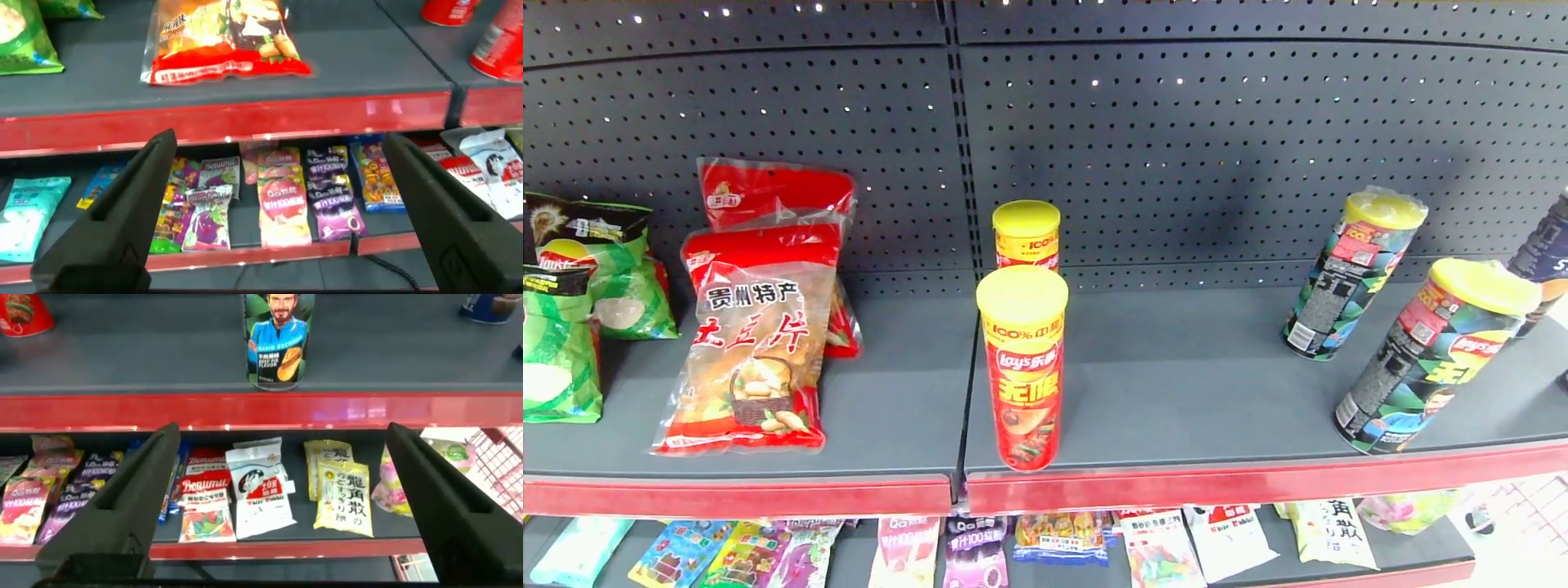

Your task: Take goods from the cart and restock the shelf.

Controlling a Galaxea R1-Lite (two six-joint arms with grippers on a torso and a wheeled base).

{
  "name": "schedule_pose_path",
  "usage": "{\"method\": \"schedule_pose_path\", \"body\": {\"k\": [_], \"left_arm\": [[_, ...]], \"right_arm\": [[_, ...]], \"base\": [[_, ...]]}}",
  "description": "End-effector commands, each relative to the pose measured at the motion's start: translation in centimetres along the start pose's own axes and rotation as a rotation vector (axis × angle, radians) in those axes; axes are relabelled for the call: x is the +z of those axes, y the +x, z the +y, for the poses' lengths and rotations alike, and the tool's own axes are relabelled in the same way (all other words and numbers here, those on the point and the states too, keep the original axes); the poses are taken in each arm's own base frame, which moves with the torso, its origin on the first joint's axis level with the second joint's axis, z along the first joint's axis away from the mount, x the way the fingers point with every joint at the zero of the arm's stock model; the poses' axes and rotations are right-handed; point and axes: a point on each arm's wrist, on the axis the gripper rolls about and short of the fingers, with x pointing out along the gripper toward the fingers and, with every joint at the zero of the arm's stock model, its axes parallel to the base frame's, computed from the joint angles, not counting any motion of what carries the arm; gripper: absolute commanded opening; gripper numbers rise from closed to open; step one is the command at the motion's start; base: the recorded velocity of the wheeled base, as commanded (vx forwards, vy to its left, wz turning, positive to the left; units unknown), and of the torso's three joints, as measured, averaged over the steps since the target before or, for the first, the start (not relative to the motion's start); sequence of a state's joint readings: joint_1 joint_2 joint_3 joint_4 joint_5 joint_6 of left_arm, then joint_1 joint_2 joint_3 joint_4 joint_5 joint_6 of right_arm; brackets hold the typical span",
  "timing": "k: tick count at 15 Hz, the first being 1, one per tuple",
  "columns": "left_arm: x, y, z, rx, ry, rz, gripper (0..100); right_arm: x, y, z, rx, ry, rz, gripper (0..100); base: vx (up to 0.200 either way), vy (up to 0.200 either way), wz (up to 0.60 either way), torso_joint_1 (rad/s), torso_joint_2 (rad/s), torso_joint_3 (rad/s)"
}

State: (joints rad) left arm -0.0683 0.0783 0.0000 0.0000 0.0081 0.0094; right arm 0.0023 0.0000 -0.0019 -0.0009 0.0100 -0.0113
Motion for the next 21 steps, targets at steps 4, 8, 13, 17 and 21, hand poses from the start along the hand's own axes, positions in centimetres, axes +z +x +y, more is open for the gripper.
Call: {"method": "schedule_pose_path", "body": {"k": [4, 8, 13, 17, 21], "left_arm": [[0.01, 0.03, 0.0, 0.0, 0.0, 0.005, 100], [0.01, 0.03, 0.0, 0.0, 0.0, 0.005, 100], [0.01, 0.03, 0.0, -0.001, 0.0, 0.005, 100], [0.01, 0.03, 0.0, -0.001, 0.001, 0.005, 100], [0.01, 0.03, 0.0, -0.001, 0.001, 0.005, 100]], "right_arm": [[-0.02, 0.0, 0.01, 0.005, -0.001, 0.001, 100], [-0.03, 0.0, 0.02, 0.009, -0.001, 0.003, 100], [-0.02, 0.0, 0.03, 0.015, -0.001, 0.001, 100], [-0.02, 0.0, 0.03, 0.017, -0.001, 0.001, 100], [-0.06, 0.01, 0.04, 0.017, -0.001, 0.003, 100]], "base": [[0.0, -0.05, 0.0, 0.001, 0.0, 0.001], [0.0, -0.2, 0.0, -0.001, 0.0, 0.004], [0.0, -0.2, 0.0, 0.003, 0.0, 0.003], [0.0, -0.2, 0.0, 0.001, 0.01, 0.002], [0.0, -0.2, 0.0, -0.001, 0.0, 0.007]]}}
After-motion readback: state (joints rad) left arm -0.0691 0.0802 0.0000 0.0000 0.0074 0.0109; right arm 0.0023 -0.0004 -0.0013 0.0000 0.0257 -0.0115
